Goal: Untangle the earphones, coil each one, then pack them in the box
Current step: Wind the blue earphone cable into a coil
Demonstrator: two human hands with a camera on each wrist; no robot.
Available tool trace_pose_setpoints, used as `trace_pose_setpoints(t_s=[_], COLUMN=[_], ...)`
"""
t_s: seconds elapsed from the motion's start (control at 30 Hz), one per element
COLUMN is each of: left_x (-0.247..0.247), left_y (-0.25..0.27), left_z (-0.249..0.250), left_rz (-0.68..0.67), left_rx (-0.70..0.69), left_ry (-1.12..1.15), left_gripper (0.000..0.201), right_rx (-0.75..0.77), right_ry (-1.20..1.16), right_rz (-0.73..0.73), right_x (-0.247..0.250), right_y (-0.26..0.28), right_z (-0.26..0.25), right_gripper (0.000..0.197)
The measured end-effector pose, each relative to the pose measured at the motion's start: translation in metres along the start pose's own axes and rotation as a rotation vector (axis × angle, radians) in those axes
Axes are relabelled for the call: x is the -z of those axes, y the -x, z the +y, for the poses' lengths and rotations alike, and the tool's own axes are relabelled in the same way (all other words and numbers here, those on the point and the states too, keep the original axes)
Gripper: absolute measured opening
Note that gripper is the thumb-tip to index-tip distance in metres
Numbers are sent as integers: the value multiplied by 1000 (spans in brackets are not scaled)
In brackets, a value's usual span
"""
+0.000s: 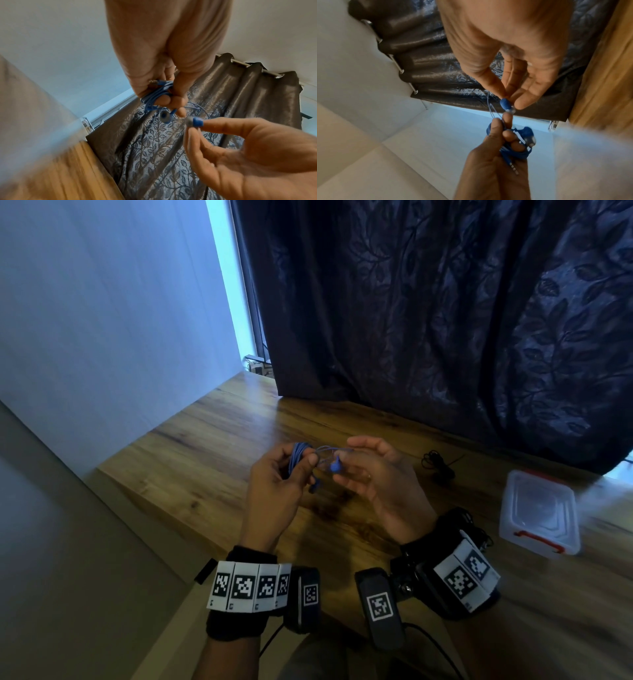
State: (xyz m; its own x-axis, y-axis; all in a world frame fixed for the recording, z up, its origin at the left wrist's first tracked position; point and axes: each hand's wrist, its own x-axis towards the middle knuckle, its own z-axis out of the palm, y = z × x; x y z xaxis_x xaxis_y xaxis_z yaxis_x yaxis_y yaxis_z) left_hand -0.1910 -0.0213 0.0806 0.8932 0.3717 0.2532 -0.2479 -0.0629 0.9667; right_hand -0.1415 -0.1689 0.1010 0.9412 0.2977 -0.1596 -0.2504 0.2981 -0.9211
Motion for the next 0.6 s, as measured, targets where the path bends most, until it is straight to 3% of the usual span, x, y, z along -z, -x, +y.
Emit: trace_pose_setpoints(t_s=[0.13, 0.27, 0.37, 0.43, 0.6], left_x=[6, 6, 2, 0, 1], left_y=[-3, -2, 0, 0, 0], left_z=[0, 1, 1, 0, 0], left_rz=[32, 28, 14, -5, -26], left_rx=[16, -16, -46, -47, -57], left_ry=[-19, -65, -116, -122, -137], left_gripper=[10, 11, 12, 13, 15], right_rx=[135, 258, 196, 157, 109], right_ry=[312, 844, 800, 710, 487], right_rz=[91, -59, -234, -258, -195], right_x=[9, 20, 13, 2, -10], right_y=[-3, -2, 2, 2, 2], right_z=[-2, -5, 0, 9, 24], right_gripper=[18, 28, 55, 68, 55])
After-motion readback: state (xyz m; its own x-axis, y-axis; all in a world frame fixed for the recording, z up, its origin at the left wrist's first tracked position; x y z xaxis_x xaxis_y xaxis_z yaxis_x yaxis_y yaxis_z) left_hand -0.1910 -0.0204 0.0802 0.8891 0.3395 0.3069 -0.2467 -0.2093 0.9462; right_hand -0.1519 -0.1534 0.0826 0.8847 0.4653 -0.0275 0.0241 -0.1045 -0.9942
